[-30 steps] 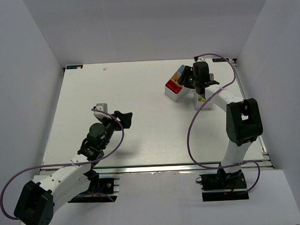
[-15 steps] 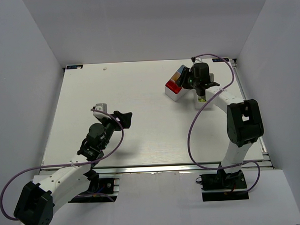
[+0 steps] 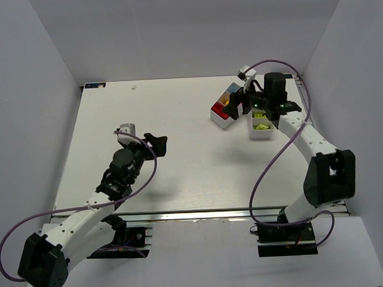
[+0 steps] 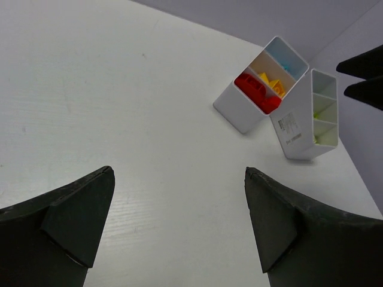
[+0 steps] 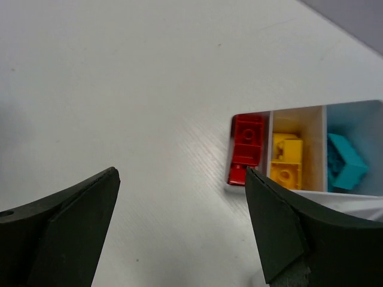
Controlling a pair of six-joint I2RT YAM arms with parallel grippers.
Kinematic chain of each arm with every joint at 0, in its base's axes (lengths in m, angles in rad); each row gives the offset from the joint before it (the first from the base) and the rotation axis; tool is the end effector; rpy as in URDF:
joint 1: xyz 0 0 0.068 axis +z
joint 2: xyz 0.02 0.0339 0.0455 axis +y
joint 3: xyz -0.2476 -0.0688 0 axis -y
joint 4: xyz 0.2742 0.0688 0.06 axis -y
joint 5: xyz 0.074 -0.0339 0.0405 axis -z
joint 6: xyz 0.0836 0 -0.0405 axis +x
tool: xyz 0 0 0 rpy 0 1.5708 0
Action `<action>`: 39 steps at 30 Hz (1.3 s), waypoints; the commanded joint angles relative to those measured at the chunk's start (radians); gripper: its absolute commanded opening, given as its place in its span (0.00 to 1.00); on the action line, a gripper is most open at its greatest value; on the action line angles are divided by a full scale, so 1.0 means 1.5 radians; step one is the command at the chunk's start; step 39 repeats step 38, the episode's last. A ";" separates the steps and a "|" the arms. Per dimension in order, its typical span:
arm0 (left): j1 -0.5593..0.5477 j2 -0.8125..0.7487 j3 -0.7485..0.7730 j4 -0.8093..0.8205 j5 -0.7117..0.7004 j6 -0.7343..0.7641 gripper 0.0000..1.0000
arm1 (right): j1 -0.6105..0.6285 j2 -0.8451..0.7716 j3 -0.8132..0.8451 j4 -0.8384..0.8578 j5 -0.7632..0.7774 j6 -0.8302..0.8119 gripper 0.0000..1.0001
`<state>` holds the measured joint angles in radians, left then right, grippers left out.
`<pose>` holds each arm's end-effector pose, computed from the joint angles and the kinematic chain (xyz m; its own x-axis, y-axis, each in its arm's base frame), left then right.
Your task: Sort the legos into containers by color
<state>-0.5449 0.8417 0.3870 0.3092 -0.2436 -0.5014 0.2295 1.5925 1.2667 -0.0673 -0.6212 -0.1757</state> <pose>0.2510 -0.1285 0.2091 -0.2524 -0.3925 -0.8845 0.2025 0.8724 -0.4449 0.4130 0.1465 0.2757 -0.2434 -0.2028 -0.9485 -0.7628 0.6440 0.0580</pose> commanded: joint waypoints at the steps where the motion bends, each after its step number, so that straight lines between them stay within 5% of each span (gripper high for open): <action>1: 0.005 0.002 0.069 -0.051 0.006 0.025 0.98 | -0.011 -0.086 -0.015 -0.011 0.093 -0.093 0.90; 6: 0.005 0.008 0.134 -0.112 0.020 0.031 0.98 | -0.020 -0.201 -0.106 0.098 0.220 0.002 0.89; 10: 0.005 -0.005 0.165 -0.148 0.027 0.025 0.98 | -0.020 -0.212 -0.079 0.007 0.276 0.064 0.89; 19: 0.005 -0.046 0.189 -0.230 0.025 -0.002 0.98 | -0.020 -0.306 -0.158 -0.044 0.276 0.072 0.90; 39: 0.005 -0.107 0.175 -0.282 0.034 -0.033 0.98 | -0.020 -0.299 -0.206 -0.077 0.364 0.073 0.89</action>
